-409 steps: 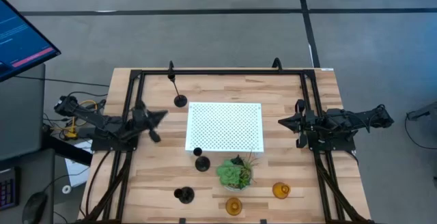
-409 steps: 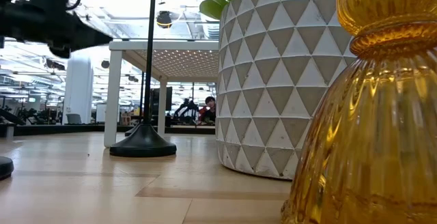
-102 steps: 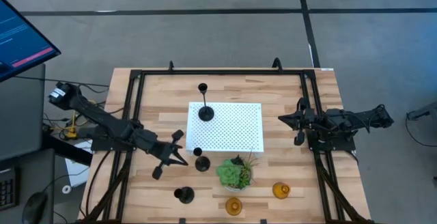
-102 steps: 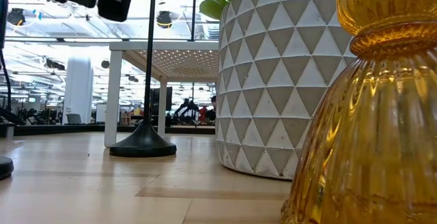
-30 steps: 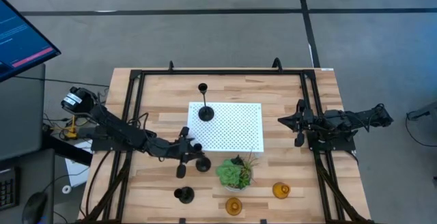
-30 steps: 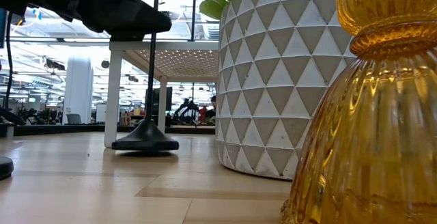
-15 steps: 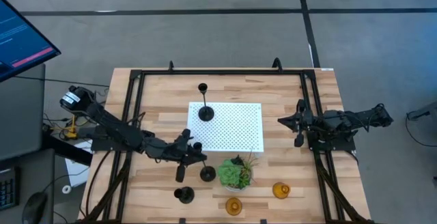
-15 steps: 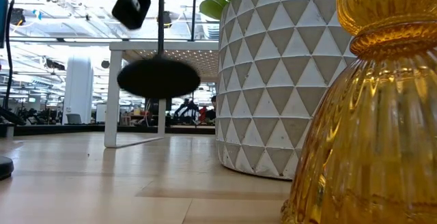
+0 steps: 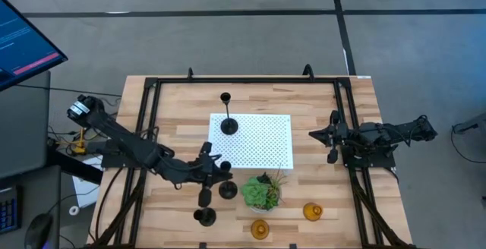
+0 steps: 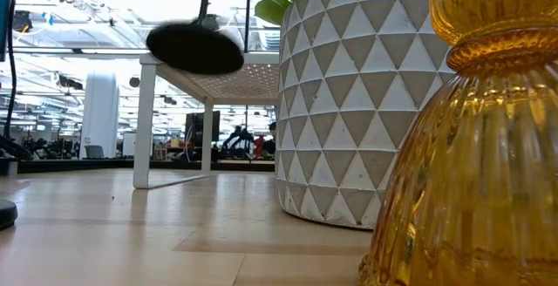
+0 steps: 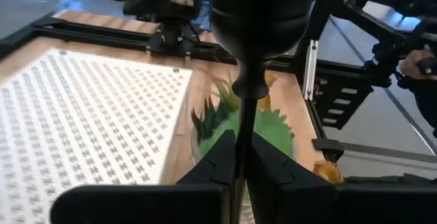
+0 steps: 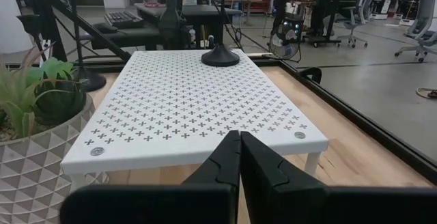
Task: Pick & Place candle stick holders
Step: Put the top black candle holder on the shelf
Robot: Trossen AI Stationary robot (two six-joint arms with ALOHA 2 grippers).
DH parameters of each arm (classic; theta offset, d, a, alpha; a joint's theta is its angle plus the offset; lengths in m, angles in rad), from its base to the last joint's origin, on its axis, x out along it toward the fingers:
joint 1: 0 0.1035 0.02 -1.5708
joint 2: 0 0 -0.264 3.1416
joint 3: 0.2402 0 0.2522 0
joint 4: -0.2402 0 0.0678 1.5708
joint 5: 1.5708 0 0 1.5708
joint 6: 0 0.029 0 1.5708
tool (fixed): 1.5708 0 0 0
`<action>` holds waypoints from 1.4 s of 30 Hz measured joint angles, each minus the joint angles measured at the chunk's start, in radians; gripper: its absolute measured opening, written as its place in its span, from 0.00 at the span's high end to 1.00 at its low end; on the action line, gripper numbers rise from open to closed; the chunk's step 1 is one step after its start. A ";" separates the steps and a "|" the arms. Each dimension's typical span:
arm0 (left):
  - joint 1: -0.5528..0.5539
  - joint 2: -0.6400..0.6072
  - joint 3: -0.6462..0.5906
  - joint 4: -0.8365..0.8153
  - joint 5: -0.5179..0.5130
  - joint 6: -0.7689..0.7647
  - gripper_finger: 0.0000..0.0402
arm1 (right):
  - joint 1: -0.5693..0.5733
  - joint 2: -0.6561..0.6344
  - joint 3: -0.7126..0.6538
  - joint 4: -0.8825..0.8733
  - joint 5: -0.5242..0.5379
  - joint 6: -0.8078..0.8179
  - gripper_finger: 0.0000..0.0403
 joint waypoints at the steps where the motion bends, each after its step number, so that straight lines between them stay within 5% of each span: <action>1: 0.003 0.000 0.027 -0.032 -0.001 0.000 0.96 | 0.000 0.000 0.000 0.000 0.000 0.000 1.00; 11: 0.057 -0.022 0.198 -0.228 -0.005 0.158 0.96 | 0.000 0.000 0.000 0.000 0.000 0.000 1.00; 17: 0.133 -0.104 0.195 -0.286 -0.097 0.189 0.96 | 0.000 0.000 0.000 0.001 0.000 0.000 1.00; 42: 0.278 -0.200 0.074 -0.326 -0.106 0.123 0.96 | 0.000 0.000 0.000 0.003 0.000 0.000 1.00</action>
